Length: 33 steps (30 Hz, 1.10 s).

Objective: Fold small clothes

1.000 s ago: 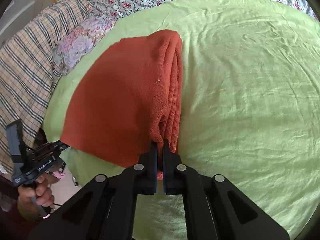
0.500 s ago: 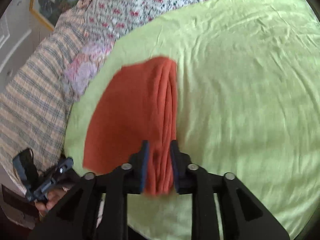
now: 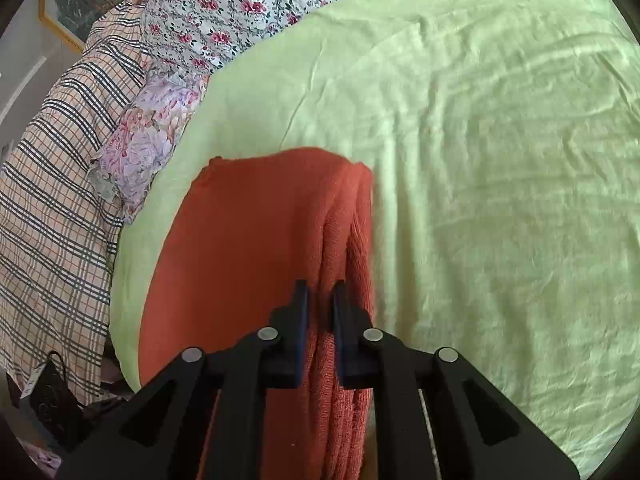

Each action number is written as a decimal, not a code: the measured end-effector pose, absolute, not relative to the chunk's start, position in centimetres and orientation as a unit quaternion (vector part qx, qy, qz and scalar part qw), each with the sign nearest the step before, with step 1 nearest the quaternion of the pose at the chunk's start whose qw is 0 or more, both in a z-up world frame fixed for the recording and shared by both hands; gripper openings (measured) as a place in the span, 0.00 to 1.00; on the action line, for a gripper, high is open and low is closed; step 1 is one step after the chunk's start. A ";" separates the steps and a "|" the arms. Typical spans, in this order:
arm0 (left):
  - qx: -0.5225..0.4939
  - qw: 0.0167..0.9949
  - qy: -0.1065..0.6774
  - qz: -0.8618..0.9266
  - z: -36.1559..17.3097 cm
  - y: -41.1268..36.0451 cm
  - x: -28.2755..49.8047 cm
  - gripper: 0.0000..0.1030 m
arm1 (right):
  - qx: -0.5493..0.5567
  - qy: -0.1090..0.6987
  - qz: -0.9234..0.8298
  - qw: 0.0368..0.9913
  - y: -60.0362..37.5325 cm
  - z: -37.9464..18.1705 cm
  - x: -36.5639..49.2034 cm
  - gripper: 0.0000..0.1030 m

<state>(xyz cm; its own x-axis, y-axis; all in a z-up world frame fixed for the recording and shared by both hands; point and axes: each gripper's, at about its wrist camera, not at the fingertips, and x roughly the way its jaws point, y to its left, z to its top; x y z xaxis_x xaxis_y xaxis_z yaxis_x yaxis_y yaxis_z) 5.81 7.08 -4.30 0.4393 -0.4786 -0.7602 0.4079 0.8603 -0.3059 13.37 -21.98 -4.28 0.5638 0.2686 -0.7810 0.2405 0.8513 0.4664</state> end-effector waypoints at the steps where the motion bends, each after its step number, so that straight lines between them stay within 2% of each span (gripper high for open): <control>1: -0.038 0.844 0.467 -0.262 -4.7 6.8 5.9 0.17 | 0.267 0.458 0.002 0.848 -22.1 -3.7 13.0 0.11; 8: -0.051 0.842 0.470 -0.260 -5.7 6.2 6.2 0.17 | 0.240 0.478 -0.036 0.844 -22.4 -6.2 13.1 0.11; 11: -0.065 0.839 0.472 -0.263 -5.6 6.4 6.2 0.18 | 0.256 0.468 -0.048 0.845 -22.8 -5.0 12.3 0.23; 18: -0.064 0.841 0.471 -0.259 -5.5 6.2 5.5 0.19 | 0.217 0.427 0.002 0.878 -17.9 1.3 6.5 0.23; 20: -0.064 0.841 0.472 -0.258 -5.5 6.2 5.4 0.19 | 0.184 0.456 0.002 0.871 -16.7 0.0 5.9 0.23; 22: -0.065 0.840 0.473 -0.258 -5.6 6.2 5.2 0.19 | 0.161 0.491 -0.028 0.856 -16.7 -2.5 5.6 0.18; 25: -0.059 0.844 0.471 -0.251 -5.6 6.5 4.6 0.19 | 0.188 0.477 -0.035 0.858 -18.3 -4.5 5.3 0.10; 29: -0.046 0.850 0.468 -0.239 -5.1 7.0 3.4 0.20 | 0.195 0.471 -0.039 0.860 -18.7 -3.8 5.1 0.12; 32: -0.041 0.854 0.465 -0.228 -4.7 7.6 2.4 0.26 | 0.201 0.465 -0.043 0.861 -18.5 -2.9 3.9 0.13; 33: -0.039 0.856 0.464 -0.226 -4.5 7.8 2.0 0.31 | 0.203 0.463 -0.044 0.862 -18.6 -2.6 3.5 0.14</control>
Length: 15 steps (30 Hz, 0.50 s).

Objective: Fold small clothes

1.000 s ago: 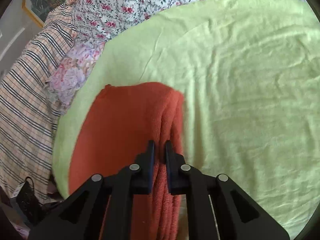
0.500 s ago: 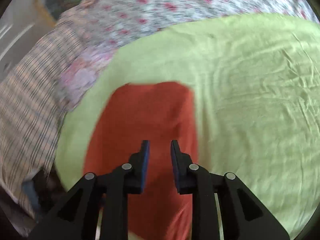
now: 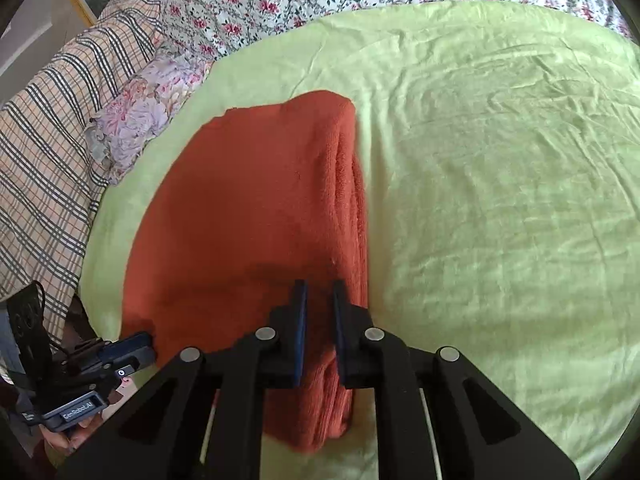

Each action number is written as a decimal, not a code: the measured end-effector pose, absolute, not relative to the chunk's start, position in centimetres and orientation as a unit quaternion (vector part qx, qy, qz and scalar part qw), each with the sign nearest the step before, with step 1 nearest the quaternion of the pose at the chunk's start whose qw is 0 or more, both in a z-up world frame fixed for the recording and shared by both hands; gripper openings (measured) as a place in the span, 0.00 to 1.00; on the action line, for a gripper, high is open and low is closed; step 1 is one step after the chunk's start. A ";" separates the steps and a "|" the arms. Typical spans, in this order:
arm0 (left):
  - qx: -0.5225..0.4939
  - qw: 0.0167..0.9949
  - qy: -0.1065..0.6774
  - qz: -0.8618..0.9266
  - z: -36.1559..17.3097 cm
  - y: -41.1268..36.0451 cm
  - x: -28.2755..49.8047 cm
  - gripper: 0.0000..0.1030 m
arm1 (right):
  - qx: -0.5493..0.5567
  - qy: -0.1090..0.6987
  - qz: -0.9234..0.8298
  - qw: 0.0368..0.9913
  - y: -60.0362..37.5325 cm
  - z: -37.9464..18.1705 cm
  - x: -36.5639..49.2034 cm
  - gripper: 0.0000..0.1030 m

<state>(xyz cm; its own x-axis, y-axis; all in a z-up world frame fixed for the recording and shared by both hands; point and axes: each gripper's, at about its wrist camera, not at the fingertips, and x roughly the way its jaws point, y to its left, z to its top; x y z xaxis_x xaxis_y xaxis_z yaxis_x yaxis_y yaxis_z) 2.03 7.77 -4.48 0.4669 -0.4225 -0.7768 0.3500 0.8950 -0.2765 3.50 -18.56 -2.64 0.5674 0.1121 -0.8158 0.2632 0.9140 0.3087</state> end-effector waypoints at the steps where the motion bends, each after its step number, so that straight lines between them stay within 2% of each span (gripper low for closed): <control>1: -0.038 0.857 0.463 -0.222 -4.3 8.0 1.5 0.35 | 0.204 0.461 -0.043 0.862 -18.4 -2.2 3.1 0.15; 3: -0.037 0.860 0.461 -0.217 -3.9 8.5 0.8 0.48 | 0.203 0.460 -0.041 0.864 -17.9 -1.4 2.1 0.27; 5: -0.036 0.863 0.459 -0.209 -3.5 8.8 0.3 0.53 | 0.197 0.456 -0.038 0.867 -17.4 -0.6 0.9 0.33; 11: -0.044 0.869 0.455 -0.188 -2.6 10.4 -0.2 0.61 | 0.186 0.452 -0.031 0.872 -15.8 0.7 -1.9 0.37; 15: -0.042 0.878 0.446 -0.169 -1.6 11.1 -0.2 0.71 | 0.180 0.453 -0.033 0.872 -15.2 0.9 -2.9 0.49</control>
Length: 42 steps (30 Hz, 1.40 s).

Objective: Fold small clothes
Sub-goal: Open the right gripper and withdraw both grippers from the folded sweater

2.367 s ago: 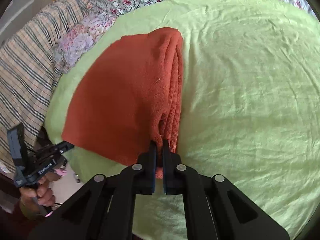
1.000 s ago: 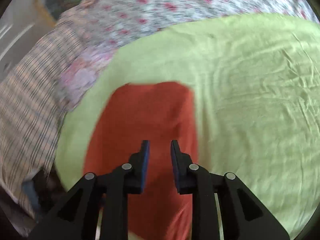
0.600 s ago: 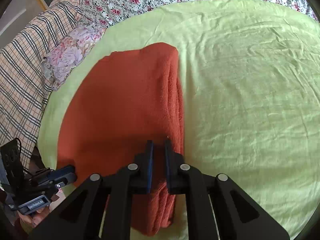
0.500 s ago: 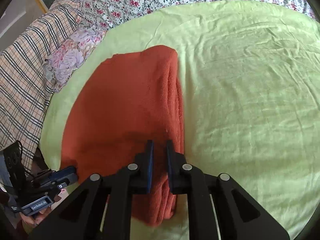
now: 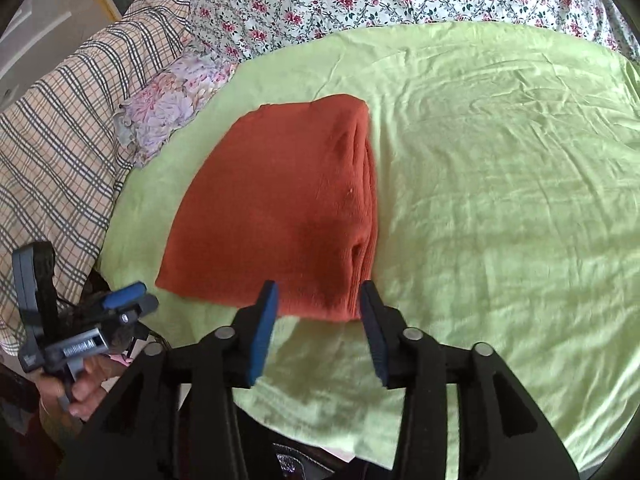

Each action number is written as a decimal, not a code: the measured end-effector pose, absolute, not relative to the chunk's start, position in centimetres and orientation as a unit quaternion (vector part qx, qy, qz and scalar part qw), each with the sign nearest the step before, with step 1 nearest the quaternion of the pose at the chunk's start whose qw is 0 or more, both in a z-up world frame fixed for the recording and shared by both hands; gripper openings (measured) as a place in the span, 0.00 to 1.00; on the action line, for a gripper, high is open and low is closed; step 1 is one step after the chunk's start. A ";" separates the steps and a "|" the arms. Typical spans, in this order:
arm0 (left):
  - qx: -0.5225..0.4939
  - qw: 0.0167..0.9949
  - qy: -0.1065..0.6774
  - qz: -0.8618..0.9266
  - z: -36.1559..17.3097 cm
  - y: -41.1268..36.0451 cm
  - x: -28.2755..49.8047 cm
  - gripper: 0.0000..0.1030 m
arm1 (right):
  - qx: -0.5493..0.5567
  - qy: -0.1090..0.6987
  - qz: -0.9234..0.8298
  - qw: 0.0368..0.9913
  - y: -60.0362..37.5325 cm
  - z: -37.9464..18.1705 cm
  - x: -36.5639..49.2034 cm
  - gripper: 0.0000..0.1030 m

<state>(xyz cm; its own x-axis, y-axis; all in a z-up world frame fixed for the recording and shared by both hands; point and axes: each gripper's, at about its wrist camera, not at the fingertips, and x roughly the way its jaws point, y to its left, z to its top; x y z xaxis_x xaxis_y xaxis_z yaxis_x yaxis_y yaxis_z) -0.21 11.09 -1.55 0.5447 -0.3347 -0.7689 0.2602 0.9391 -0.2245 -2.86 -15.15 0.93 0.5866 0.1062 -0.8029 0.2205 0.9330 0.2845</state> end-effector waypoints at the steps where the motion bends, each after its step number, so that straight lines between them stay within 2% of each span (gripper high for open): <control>1: -0.038 0.881 0.442 -0.165 -1.2 11.2 -0.3 0.72 | 0.180 0.453 -0.032 0.873 -14.9 1.0 -3.1 0.52; 3: -0.027 0.886 0.436 -0.153 -0.7 11.2 -0.5 0.77 | 0.174 0.452 -0.031 0.875 -14.8 1.2 -3.4 0.63; 6: -0.013 0.893 0.428 -0.143 -0.2 11.0 -1.2 0.78 | 0.168 0.449 -0.033 0.877 -14.3 1.5 -3.9 0.76; 12: 0.001 0.893 0.430 -0.134 0.0 11.0 -1.7 0.80 | 0.160 0.455 -0.019 0.876 -13.7 1.5 -4.5 0.93; 27: 0.016 0.886 0.452 -0.104 -0.9 10.9 -0.3 0.82 | 0.144 0.470 -0.012 0.871 -13.0 0.0 -3.8 0.96; 42: 0.039 0.894 0.437 -0.088 -0.1 9.4 1.8 0.85 | 0.111 0.470 -0.002 0.876 -12.0 -0.2 -1.1 0.98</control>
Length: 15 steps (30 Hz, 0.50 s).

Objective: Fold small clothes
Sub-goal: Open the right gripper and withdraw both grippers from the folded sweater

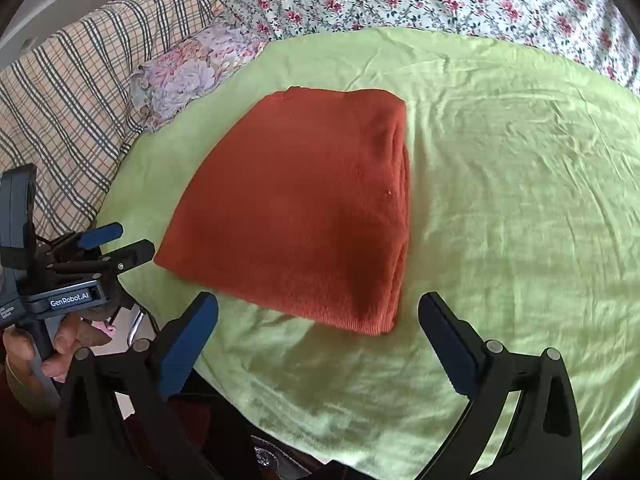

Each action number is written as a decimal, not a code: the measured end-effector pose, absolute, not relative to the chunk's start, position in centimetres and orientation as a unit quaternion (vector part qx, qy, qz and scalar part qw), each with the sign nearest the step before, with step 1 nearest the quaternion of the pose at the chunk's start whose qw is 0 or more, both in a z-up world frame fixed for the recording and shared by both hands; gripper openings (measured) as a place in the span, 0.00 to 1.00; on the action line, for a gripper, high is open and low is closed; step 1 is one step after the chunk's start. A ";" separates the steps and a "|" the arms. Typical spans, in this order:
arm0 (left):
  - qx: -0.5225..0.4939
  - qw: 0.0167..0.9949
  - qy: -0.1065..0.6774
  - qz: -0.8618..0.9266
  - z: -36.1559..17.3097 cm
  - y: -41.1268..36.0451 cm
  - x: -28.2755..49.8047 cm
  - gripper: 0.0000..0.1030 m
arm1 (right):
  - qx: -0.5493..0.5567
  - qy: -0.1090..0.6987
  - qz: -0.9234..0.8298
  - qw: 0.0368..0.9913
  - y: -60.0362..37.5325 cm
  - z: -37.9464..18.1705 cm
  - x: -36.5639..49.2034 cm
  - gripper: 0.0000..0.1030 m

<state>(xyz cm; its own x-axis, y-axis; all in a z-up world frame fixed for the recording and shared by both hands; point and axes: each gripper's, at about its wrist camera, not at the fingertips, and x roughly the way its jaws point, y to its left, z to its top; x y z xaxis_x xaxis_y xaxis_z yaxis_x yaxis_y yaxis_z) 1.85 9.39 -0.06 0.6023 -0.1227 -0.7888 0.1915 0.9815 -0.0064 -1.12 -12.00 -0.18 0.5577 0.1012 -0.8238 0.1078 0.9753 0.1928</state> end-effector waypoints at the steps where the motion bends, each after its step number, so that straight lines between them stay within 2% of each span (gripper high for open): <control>1: 0.039 0.894 0.437 -0.088 0.0 9.3 2.0 0.85 | 0.109 0.471 0.000 0.875 -11.9 -0.2 -0.9 0.98; 15: 0.061 0.890 0.447 -0.071 -0.3 8.2 3.9 0.87 | 0.093 0.484 0.019 0.870 -11.0 -0.9 1.4 0.99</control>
<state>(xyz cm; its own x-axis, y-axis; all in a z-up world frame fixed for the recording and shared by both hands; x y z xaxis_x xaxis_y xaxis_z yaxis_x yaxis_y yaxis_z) 3.86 8.19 -0.29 0.5905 -0.0725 -0.8038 0.1818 0.9823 0.0449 1.44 -11.01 -0.93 0.5311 0.1221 -0.8385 0.0570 0.9822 0.1791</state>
